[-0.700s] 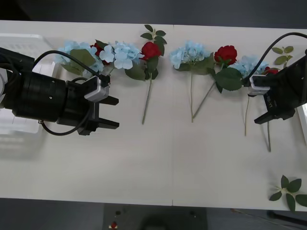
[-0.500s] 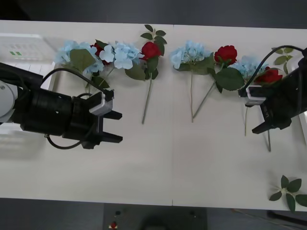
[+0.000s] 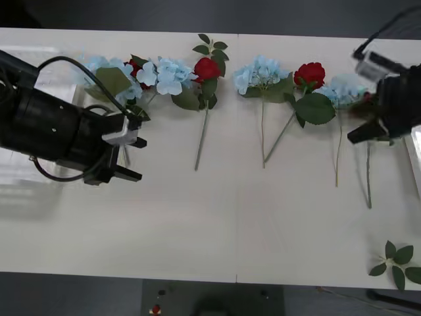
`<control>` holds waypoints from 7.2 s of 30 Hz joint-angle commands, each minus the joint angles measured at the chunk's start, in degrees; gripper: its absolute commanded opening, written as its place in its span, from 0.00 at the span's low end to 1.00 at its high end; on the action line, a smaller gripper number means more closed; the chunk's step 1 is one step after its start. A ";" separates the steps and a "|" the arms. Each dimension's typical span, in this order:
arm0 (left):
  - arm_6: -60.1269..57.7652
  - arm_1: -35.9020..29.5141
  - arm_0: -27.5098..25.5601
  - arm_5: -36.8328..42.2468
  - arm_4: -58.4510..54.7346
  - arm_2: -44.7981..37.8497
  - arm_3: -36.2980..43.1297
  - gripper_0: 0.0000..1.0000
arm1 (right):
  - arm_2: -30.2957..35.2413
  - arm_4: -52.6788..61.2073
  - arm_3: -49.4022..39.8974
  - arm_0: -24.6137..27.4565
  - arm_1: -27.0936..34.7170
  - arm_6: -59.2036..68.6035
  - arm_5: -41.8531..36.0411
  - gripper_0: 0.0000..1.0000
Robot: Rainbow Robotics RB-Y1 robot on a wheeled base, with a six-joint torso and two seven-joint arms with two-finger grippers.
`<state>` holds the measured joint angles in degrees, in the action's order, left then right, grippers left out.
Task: Put the red flowers into the right box and the blue flowers into the left box
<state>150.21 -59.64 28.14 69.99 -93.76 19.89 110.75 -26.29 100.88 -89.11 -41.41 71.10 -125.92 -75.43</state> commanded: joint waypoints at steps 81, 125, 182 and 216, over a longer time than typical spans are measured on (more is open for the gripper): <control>-41.67 6.82 1.12 -33.78 38.03 -2.93 -24.71 1.00 | -6.58 -48.58 25.65 0.63 -17.22 59.56 15.66 0.00; -44.57 17.81 14.48 -34.57 41.90 13.33 -44.66 1.00 | 18.91 -72.32 47.80 -0.51 -15.64 20.01 23.92 0.00; -46.32 14.03 14.66 -25.08 41.11 12.36 -42.11 0.00 | 20.40 -60.71 31.36 -0.95 -11.25 16.94 -0.42 0.64; -46.24 8.40 14.57 16.67 34.08 -16.29 -20.57 0.00 | 0.62 -44.45 17.39 3.71 -21.35 60.62 11.00 0.64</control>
<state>106.32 -49.82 41.26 83.92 -59.09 7.21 87.60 -26.56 57.25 -70.92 -38.16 50.66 -68.14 -65.48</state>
